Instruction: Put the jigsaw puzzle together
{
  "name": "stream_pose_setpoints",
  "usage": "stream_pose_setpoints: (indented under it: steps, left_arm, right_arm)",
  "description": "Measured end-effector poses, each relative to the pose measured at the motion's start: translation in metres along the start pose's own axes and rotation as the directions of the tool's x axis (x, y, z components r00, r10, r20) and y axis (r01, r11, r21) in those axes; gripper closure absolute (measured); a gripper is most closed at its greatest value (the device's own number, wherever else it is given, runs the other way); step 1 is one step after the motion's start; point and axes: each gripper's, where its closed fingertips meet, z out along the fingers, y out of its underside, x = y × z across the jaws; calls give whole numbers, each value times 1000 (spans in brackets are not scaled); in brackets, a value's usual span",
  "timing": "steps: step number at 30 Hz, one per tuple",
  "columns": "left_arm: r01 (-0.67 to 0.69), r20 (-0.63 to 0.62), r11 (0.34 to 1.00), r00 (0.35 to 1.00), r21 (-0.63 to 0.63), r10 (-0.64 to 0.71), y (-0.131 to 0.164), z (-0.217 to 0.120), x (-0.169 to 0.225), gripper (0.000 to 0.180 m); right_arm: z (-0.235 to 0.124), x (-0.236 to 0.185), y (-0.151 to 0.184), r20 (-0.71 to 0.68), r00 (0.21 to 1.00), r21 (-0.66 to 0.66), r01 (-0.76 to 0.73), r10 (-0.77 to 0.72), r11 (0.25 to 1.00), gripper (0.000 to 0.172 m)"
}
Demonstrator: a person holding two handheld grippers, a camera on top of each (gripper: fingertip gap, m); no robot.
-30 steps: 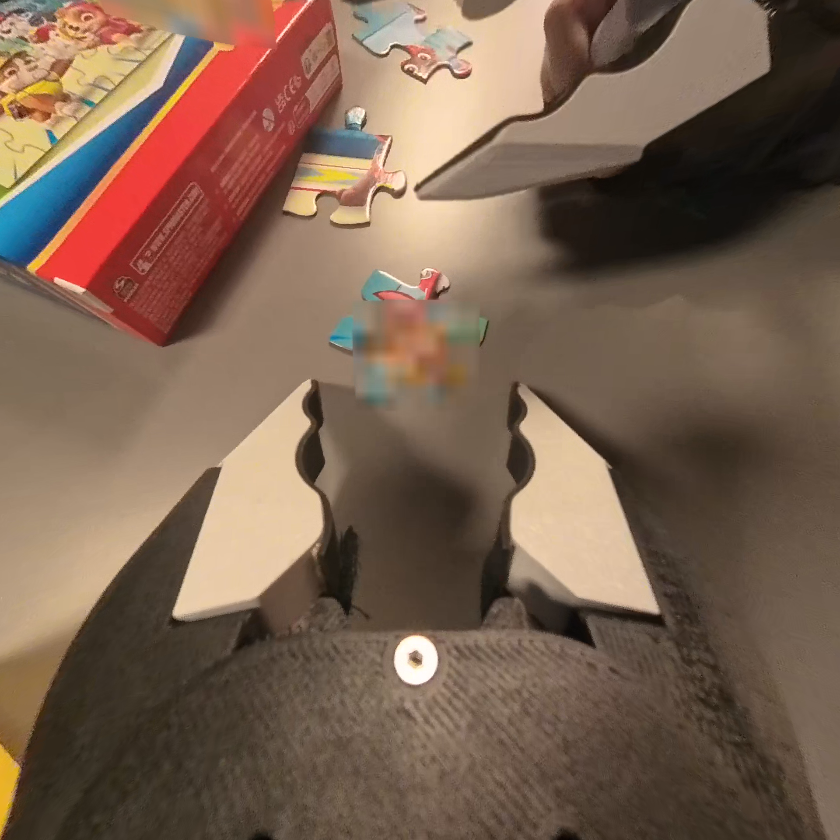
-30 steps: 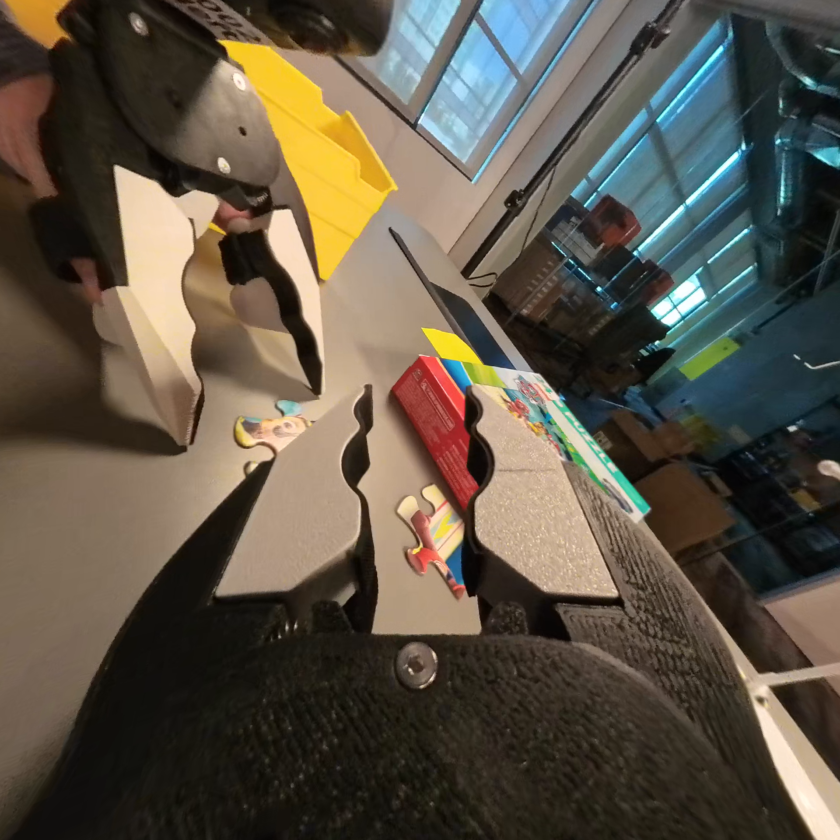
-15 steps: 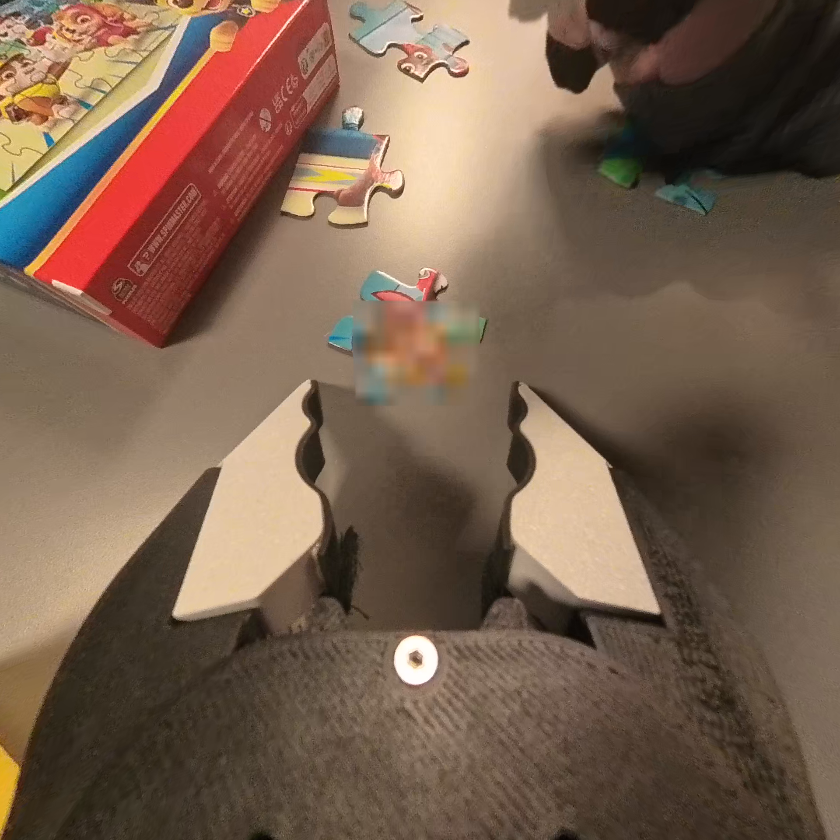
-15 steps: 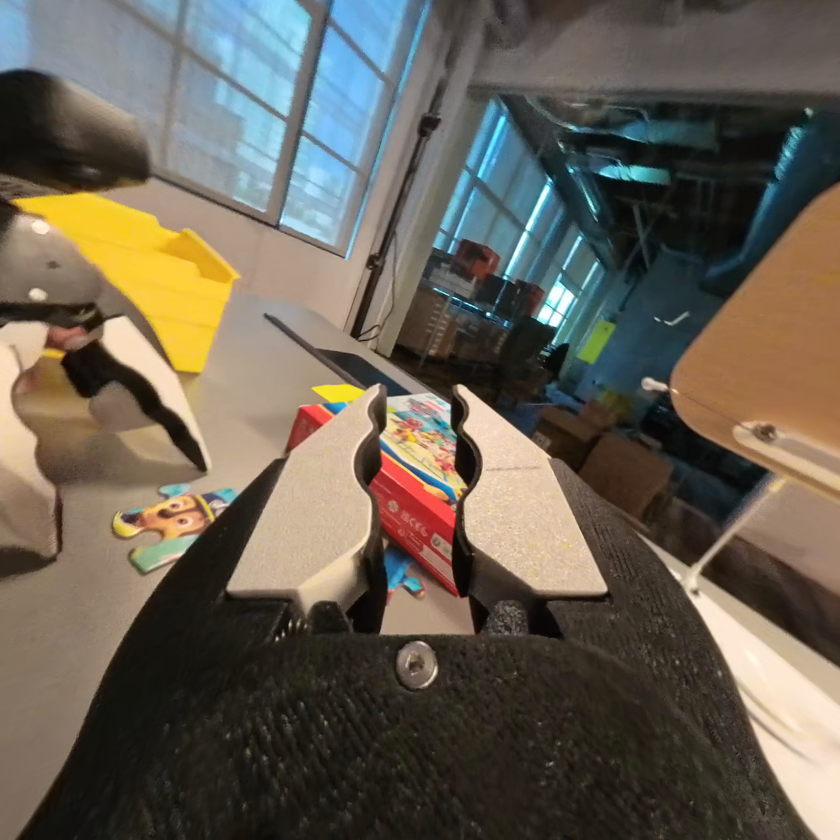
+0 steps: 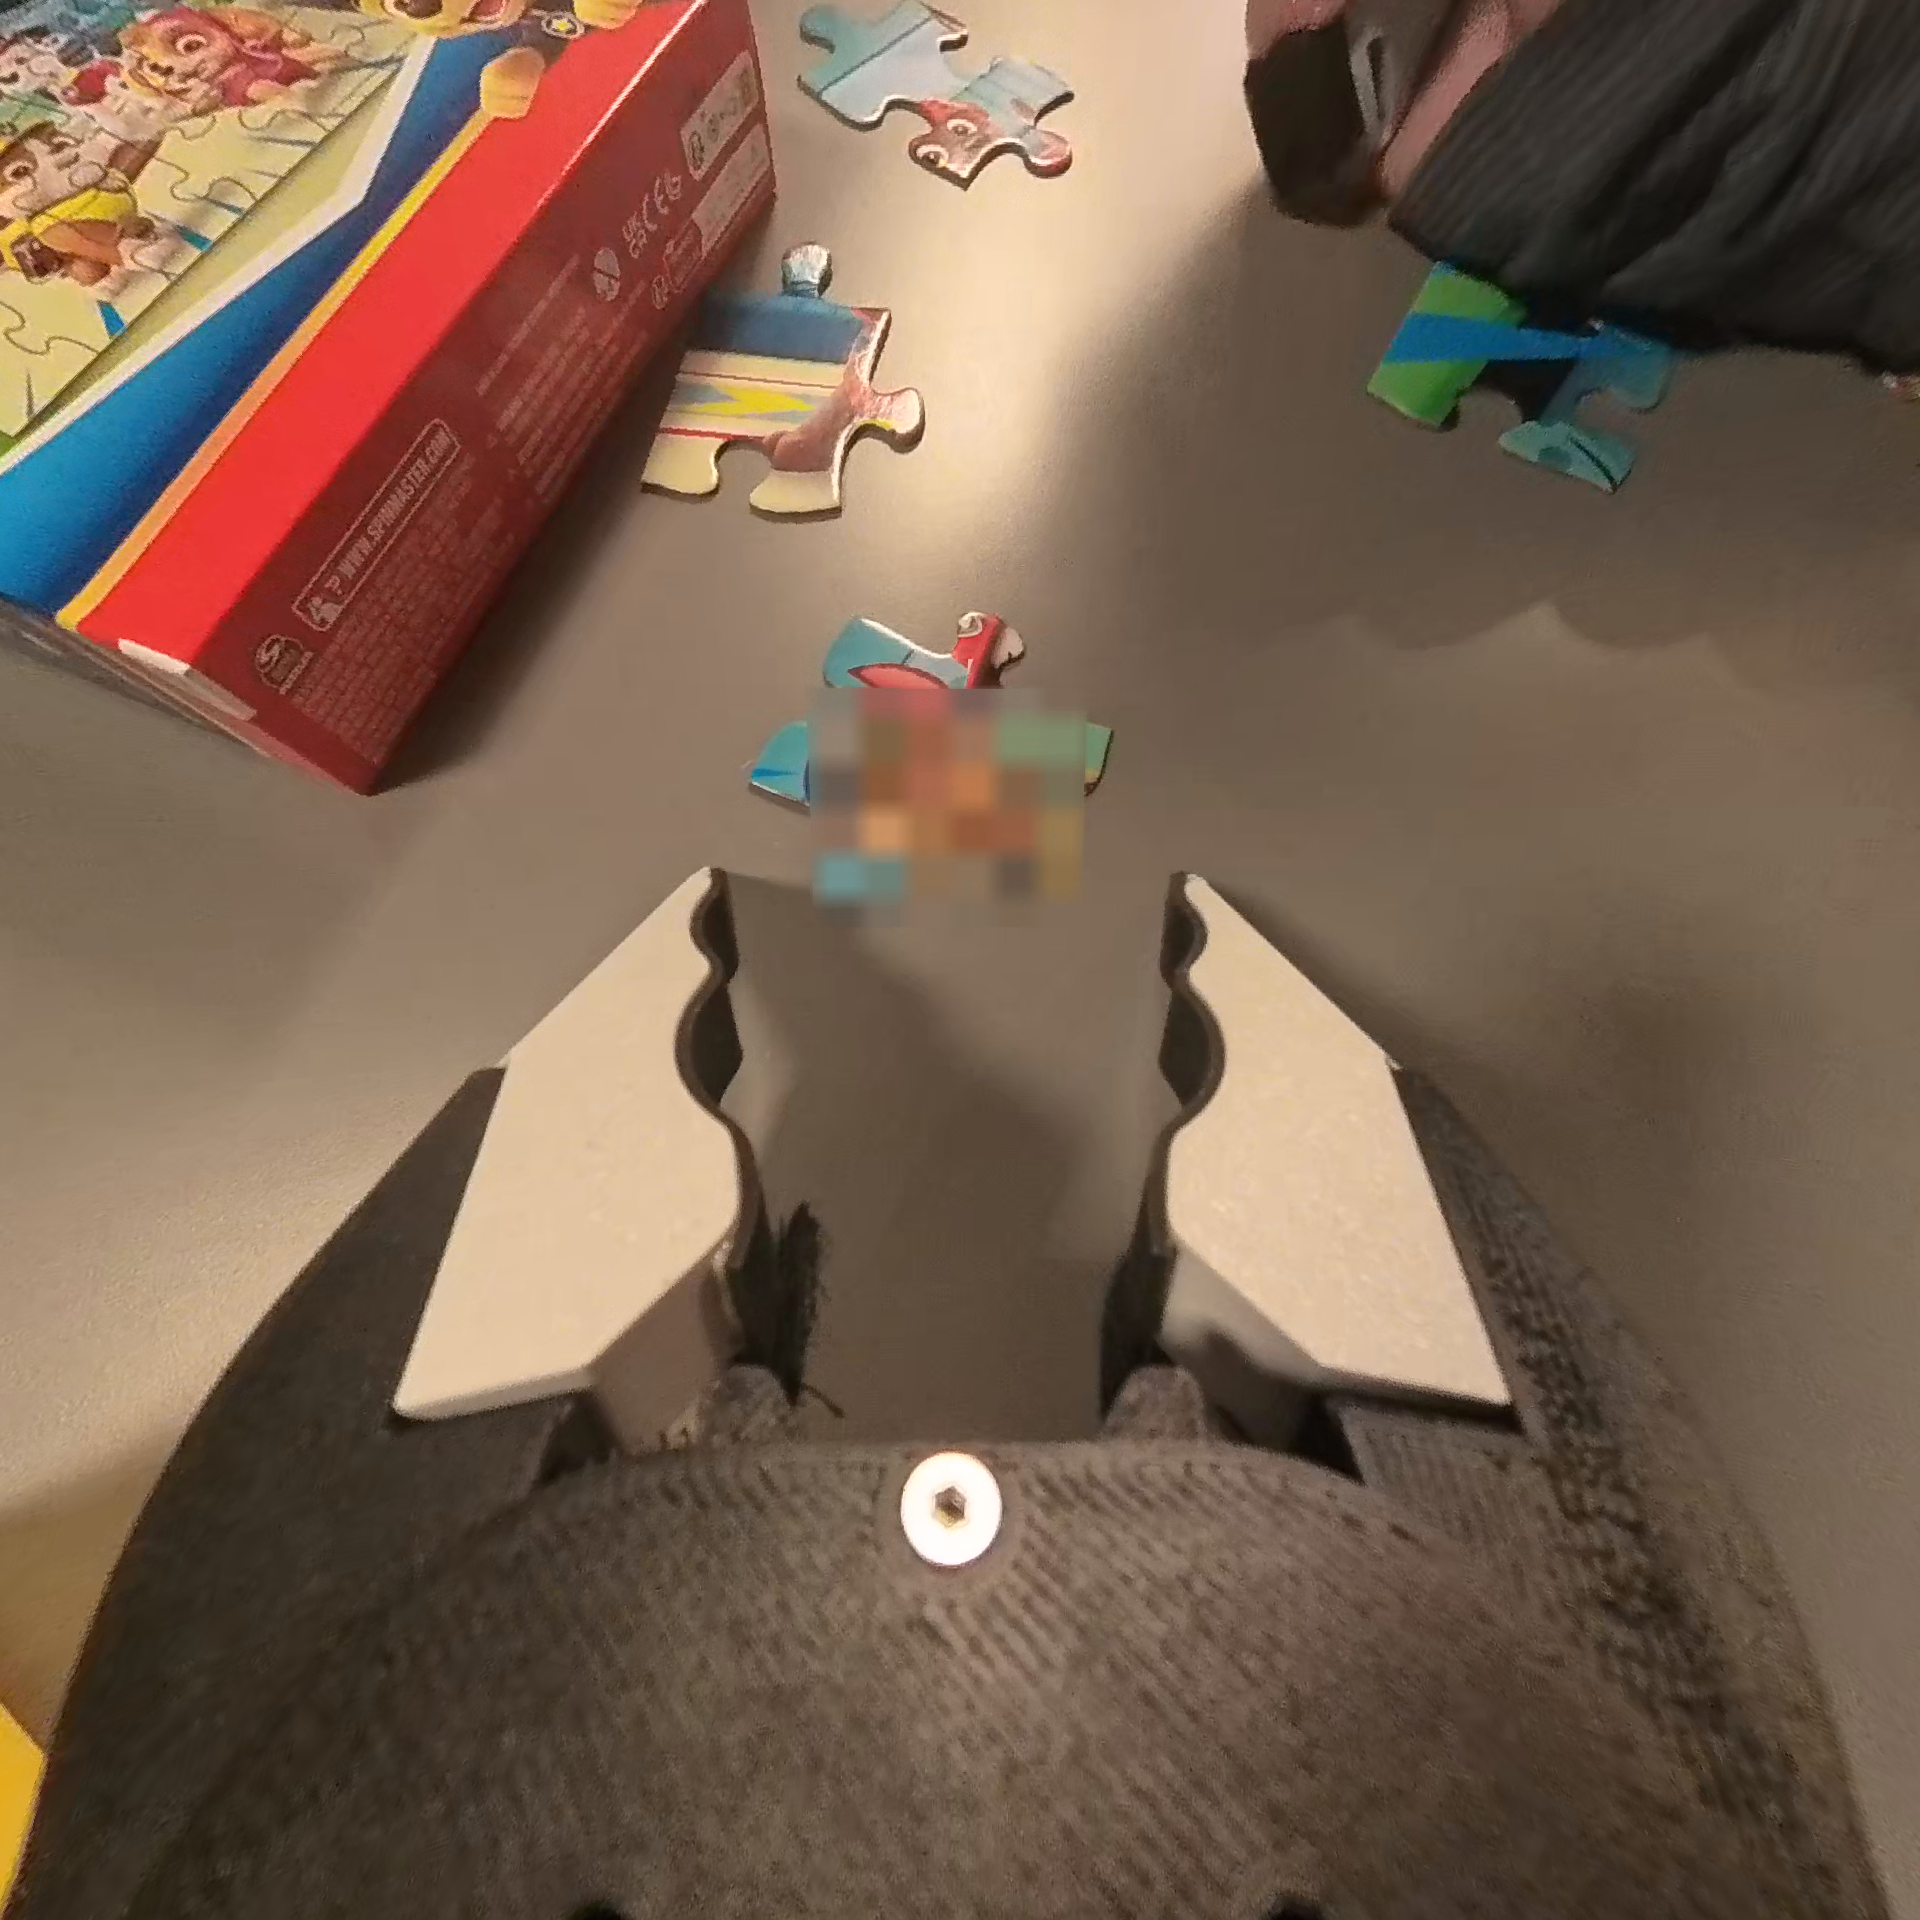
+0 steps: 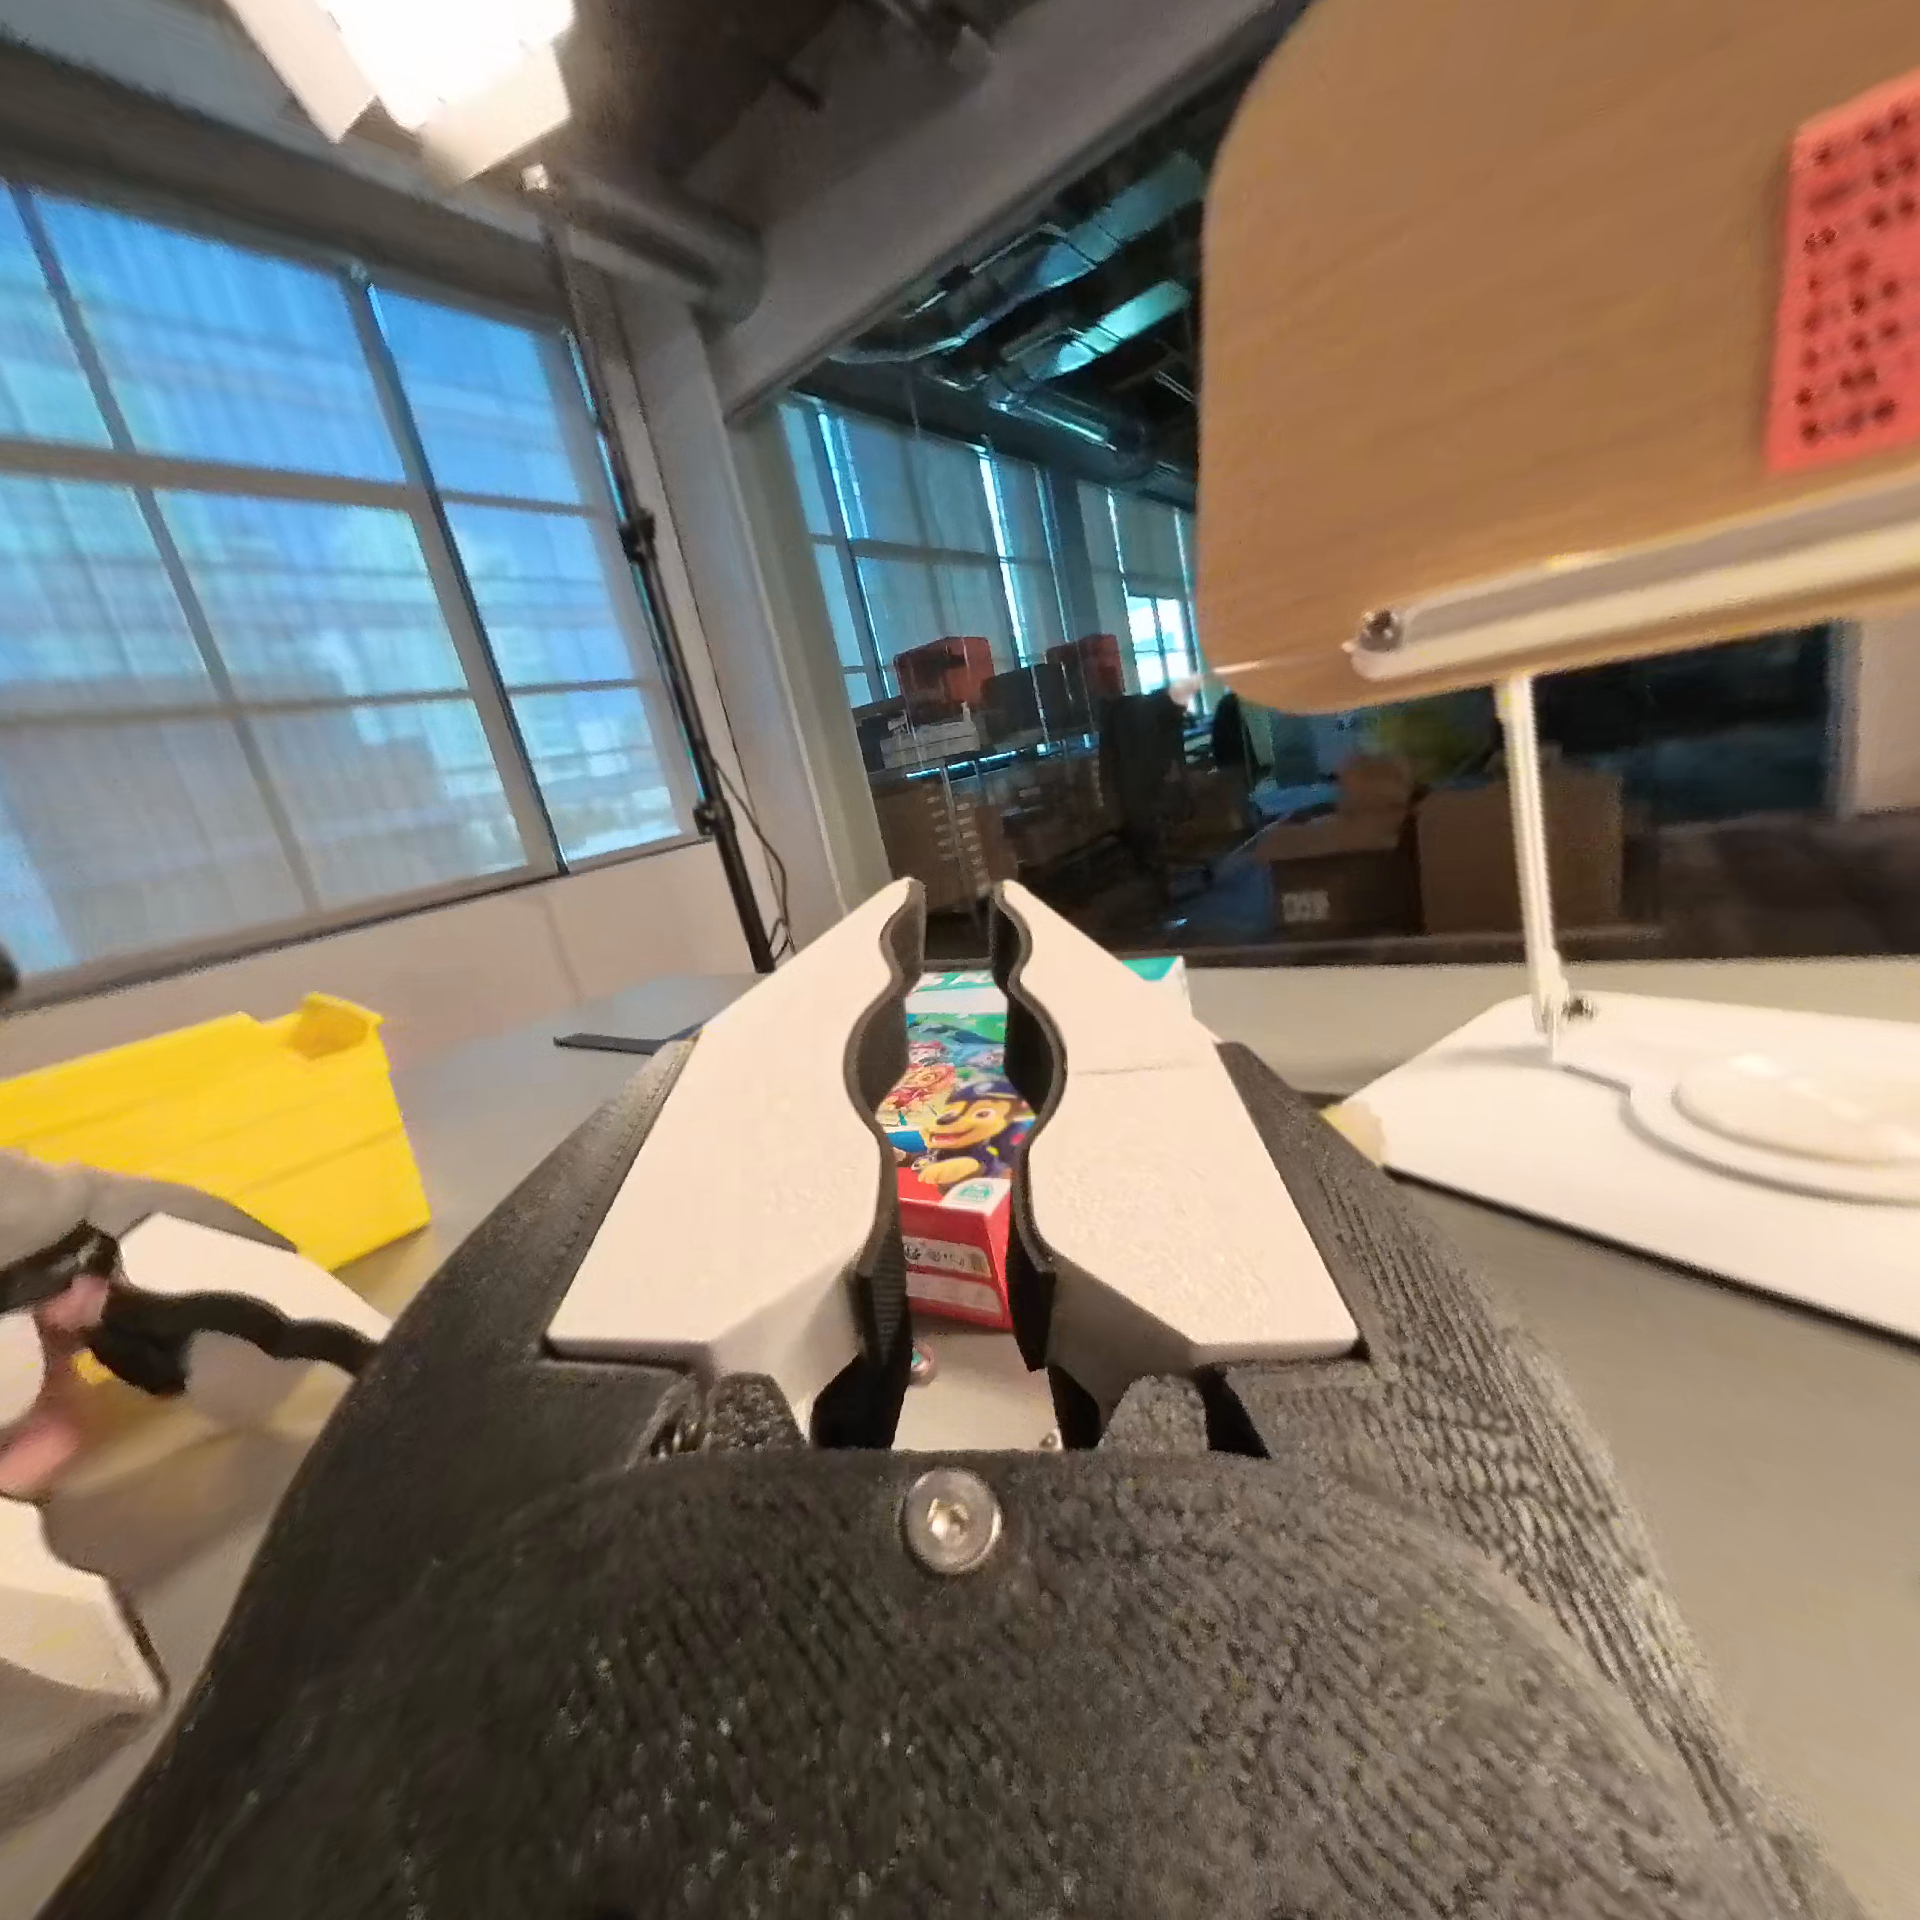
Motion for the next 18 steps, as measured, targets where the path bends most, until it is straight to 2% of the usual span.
stream_pose_setpoints:
  steps: [4,9,11,18]
  left_arm:
    - [0,0,1000,1000,0,0,0,0,0,98]
    - [2,2,1000,1000,0,-2,0,0,-1,99]
    - [2,2,1000,1000,0,-2,0,0,-1,99]
    - [3,2,1000,1000,0,-3,0,0,-1,99]
  right_arm:
    - [-4,26,1,-51,980,30,-193,194,981,161]
    - [-12,52,-3,-54,902,115,-421,429,900,162]
    - [-13,56,-3,-60,888,122,-447,456,886,163]
    - [-9,50,0,-63,910,88,-403,409,911,167]
